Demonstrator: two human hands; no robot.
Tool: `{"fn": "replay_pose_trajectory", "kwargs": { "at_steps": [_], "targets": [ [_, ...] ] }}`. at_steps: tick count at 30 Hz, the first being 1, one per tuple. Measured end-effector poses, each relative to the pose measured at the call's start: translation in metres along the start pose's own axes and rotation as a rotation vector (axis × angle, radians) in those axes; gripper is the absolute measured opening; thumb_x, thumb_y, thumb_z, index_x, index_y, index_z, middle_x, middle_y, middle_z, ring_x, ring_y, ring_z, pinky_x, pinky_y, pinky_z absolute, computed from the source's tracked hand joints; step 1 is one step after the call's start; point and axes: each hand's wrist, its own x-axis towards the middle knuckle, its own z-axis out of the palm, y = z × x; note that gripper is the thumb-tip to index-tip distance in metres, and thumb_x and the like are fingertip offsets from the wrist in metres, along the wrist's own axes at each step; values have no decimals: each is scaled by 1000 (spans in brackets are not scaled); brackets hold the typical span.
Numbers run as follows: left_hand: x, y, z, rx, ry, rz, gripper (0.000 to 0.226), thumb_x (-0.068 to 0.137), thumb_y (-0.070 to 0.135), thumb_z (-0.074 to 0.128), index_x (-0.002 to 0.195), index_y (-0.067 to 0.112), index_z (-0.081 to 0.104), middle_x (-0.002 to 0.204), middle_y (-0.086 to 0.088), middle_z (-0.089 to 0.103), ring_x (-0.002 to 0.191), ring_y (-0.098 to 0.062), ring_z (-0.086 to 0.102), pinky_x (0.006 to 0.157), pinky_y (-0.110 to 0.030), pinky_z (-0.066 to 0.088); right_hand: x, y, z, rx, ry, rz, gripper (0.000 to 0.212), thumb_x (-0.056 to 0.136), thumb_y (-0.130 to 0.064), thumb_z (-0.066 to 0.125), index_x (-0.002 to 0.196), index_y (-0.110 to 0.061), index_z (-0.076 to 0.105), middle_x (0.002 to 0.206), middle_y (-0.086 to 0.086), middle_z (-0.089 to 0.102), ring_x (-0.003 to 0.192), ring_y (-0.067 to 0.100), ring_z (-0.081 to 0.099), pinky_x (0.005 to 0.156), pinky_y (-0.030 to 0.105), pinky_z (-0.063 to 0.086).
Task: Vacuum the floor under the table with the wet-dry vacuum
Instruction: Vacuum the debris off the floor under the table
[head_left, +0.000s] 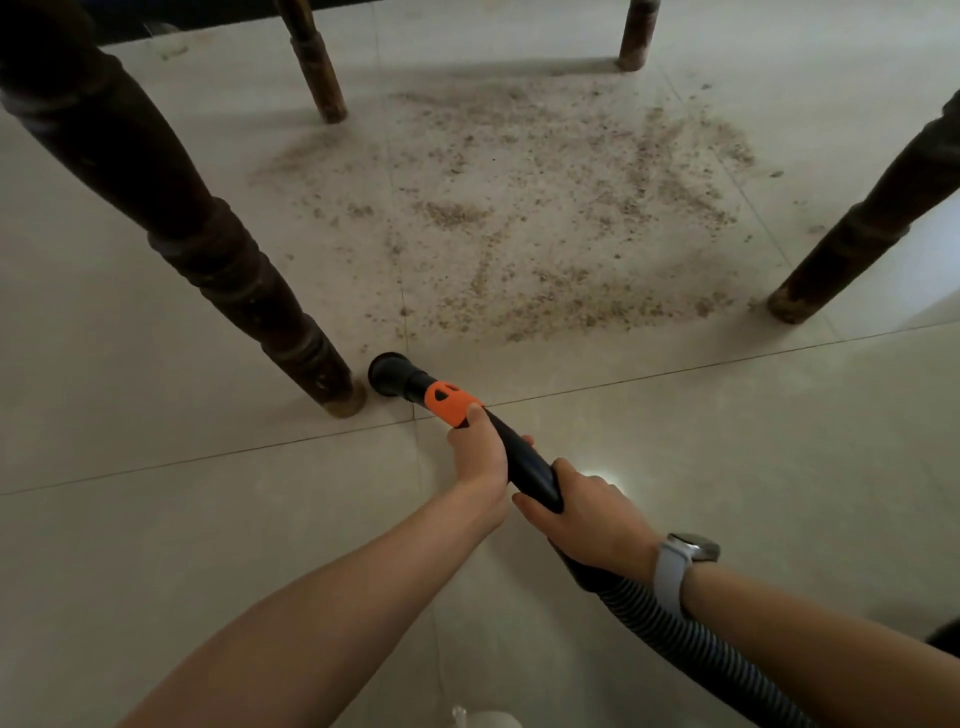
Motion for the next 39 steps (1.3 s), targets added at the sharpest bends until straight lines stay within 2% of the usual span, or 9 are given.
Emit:
{"fn": "replay_pose_trajectory", "kwargs": {
  "at_steps": [5, 9, 17, 21, 24, 27, 30, 32, 39],
  "targets": [
    [10, 17, -4, -21, 7, 22, 48, 101, 40, 32, 138, 9, 32, 87, -6, 56, 67, -18, 61, 58, -32, 48, 23, -10, -5, -31, -49, -18, 35, 92, -53, 46, 94, -19, 39, 81, -2, 53, 73, 19, 53, 67, 27, 42],
    [15, 41, 5, -2, 8, 21, 47, 102, 36, 31, 139, 8, 29, 82, -4, 53, 65, -19, 59, 69, -36, 50, 42, -22, -21, -11, -89, -1, 35, 92, -51, 48, 94, -17, 41, 81, -1, 53, 74, 19, 53, 67, 27, 41],
    [28, 90, -4, -87, 39, 33, 52, 101, 39, 34, 145, 11, 27, 122, -14, 51, 68, -22, 56, 69, -37, 47, 74, -66, -40, 1, -131, -44, 34, 92, -48, 50, 96, -15, 45, 87, 4, 55, 79, 21, 55, 69, 29, 43],
    [21, 93, -1, -172, 24, 25, 52, 101, 38, 33, 146, 13, 25, 130, -14, 48, 67, -22, 52, 74, -35, 44, 71, -66, -48, -5, -161, -83, 31, 93, -45, 50, 93, -15, 46, 83, 2, 54, 78, 20, 55, 69, 28, 42],
    [7, 77, 4, -131, -56, -7, 51, 102, 37, 32, 146, 13, 23, 130, -17, 47, 68, -22, 53, 75, -38, 45, 61, -42, -47, 4, -183, -64, 29, 93, -46, 50, 86, -17, 47, 73, -4, 52, 70, 16, 55, 58, 22, 41],
    [1, 51, 11, -101, -119, -51, 47, 101, 32, 37, 142, 11, 27, 108, -12, 50, 78, -28, 60, 77, -44, 51, 49, -12, -48, 10, -213, -39, 27, 93, -44, 51, 81, -20, 48, 73, -4, 54, 66, 11, 54, 57, 19, 42],
    [1, 22, 18, -69, -135, -88, 47, 99, 31, 43, 139, 9, 28, 122, -15, 53, 106, -36, 59, 91, -52, 50, 37, 18, -49, 56, -298, -22, 31, 93, -44, 50, 95, -13, 52, 86, 5, 64, 75, 18, 61, 75, 30, 52],
    [-1, 4, 19, -62, -123, -88, 48, 99, 31, 44, 138, 8, 29, 125, -17, 53, 110, -37, 58, 91, -53, 50, 30, 32, -46, 55, -322, -21, 29, 93, -44, 51, 97, -14, 51, 89, 7, 65, 78, 20, 63, 79, 32, 53],
    [-8, 10, 10, -44, -151, -41, 42, 101, 29, 38, 136, 6, 28, 109, -14, 54, 79, -27, 63, 74, -41, 54, 27, 31, -18, 1, -138, -12, 33, 92, -50, 49, 101, -19, 47, 82, -1, 60, 74, 16, 62, 72, 28, 53]
  ]
}}
